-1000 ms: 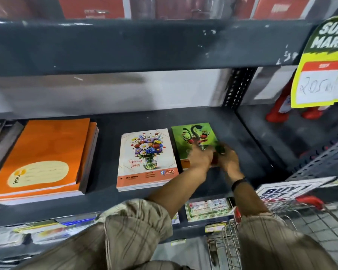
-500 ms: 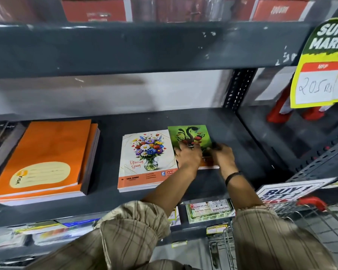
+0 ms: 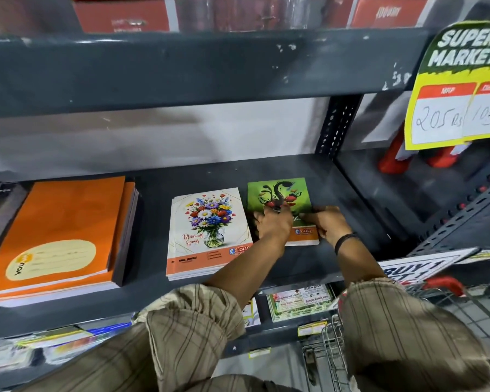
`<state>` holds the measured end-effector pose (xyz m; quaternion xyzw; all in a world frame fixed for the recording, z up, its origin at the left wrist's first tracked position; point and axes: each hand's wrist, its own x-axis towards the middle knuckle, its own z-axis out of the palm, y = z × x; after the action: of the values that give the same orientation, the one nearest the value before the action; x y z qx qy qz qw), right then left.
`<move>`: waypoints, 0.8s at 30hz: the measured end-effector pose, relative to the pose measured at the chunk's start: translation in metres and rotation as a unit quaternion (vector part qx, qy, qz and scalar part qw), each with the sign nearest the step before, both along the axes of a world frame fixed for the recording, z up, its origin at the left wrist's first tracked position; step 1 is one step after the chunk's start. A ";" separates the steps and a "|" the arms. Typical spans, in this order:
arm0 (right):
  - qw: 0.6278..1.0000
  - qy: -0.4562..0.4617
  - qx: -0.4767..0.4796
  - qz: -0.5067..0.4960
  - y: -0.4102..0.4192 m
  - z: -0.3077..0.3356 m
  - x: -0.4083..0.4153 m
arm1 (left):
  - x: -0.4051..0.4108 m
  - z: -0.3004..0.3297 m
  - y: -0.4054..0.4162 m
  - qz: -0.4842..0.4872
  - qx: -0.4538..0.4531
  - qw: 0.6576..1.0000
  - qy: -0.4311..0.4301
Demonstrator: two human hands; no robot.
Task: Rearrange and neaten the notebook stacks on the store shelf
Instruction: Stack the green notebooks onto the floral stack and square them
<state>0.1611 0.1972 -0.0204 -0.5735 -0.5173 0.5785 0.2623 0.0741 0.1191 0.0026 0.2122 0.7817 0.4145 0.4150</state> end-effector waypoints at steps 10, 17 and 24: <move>0.995 0.067 -0.038 -0.062 0.008 0.025 0.036 | -0.005 0.013 -0.007 0.079 0.109 0.986 -0.102; 0.992 0.097 0.072 0.026 -0.035 0.046 -0.022 | -0.066 0.053 -0.077 0.102 0.217 0.969 -0.065; 0.985 -0.040 0.083 0.145 -0.098 -0.003 -0.068 | -0.101 0.003 -0.141 0.113 0.116 0.985 0.053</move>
<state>0.0932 0.0988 -0.0235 -0.4914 -0.6513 0.5421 0.2010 -0.0269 -0.0217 0.0054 0.1909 0.7682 0.5348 0.2956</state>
